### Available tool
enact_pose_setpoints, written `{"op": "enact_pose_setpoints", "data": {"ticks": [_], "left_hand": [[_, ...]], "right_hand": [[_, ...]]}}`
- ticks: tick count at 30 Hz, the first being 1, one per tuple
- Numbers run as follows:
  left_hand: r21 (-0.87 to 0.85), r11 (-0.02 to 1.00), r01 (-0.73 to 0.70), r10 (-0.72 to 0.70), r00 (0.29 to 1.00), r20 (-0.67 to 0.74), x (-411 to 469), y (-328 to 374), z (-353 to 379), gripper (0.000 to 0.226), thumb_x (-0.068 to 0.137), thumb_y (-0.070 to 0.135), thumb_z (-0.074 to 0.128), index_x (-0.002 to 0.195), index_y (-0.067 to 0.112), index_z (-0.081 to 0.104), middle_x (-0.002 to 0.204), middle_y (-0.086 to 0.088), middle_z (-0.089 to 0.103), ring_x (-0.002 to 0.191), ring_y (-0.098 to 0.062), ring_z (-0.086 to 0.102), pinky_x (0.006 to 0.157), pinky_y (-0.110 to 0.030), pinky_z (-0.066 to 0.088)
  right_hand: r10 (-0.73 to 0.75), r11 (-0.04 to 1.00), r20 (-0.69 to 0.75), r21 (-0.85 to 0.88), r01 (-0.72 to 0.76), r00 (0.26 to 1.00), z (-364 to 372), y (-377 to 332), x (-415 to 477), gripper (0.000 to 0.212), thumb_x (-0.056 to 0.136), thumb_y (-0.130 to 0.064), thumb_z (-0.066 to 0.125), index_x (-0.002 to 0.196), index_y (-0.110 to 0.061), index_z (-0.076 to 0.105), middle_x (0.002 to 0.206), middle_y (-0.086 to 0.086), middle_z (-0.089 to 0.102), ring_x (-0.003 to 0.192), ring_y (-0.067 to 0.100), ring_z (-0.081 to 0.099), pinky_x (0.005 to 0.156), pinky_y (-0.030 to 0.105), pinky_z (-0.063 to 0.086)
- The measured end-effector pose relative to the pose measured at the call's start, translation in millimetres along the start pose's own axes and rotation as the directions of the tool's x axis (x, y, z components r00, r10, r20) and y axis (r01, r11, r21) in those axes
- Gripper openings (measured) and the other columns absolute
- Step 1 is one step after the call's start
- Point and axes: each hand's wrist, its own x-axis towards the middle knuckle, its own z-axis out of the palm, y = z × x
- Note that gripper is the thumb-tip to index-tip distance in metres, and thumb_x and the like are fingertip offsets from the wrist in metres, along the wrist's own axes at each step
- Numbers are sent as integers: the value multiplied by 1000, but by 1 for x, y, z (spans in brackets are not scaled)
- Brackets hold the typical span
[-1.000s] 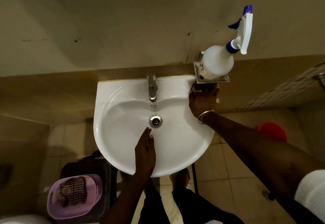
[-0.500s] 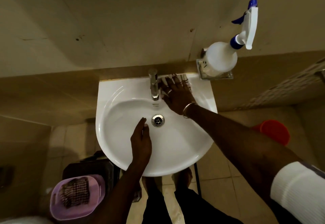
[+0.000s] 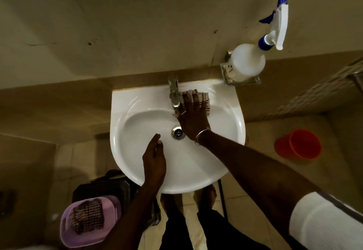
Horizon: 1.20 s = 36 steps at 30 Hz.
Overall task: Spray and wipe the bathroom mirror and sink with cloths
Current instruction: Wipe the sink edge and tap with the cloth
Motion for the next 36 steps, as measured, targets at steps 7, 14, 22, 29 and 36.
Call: {"op": "enact_pose_setpoints", "data": {"ticks": [7,14,22,29,36], "left_hand": [[-8,1000,7,-7,1000,15,1,-4,-14,36,108,18,47,142,23,60,136,14,56,127,-2,49,106,-18,35],[0,1000,14,-14,998,59,1,-7,-12,36,109,20,46,143,21,59,135,14,55,127,-3,47,109,-22,34],[77,996,35,-52,973,225,-2,-11,-1,36,108,20,47,141,18,60,137,7,57,129,-11,50,109,-24,36],[113,992,53,-83,957,278,-12,-9,-10,35,108,22,48,140,16,62,145,0,58,131,-8,49,105,-18,32],[131,991,28,-63,960,271,-2,-6,-41,36,108,25,48,140,15,61,146,-1,57,136,-16,50,105,-18,32]], "right_hand": [[-479,805,312,-217,552,821,-23,87,-21,65,101,-17,44,161,-31,24,170,0,9,157,33,-1,125,65,8],[-505,726,510,-186,662,696,-24,87,-8,58,101,-22,18,156,-20,38,167,1,31,158,26,17,128,55,11],[-214,837,589,-300,457,779,-41,92,-47,66,98,-49,44,158,-25,36,169,6,26,158,35,13,125,60,-6],[81,920,639,-343,189,765,-56,67,-94,85,87,-67,-3,164,-34,4,173,3,1,158,38,-6,120,62,-19],[174,971,677,-237,-12,715,-70,9,-144,82,93,-77,14,163,-36,9,172,8,6,157,42,1,118,68,-11]]}}
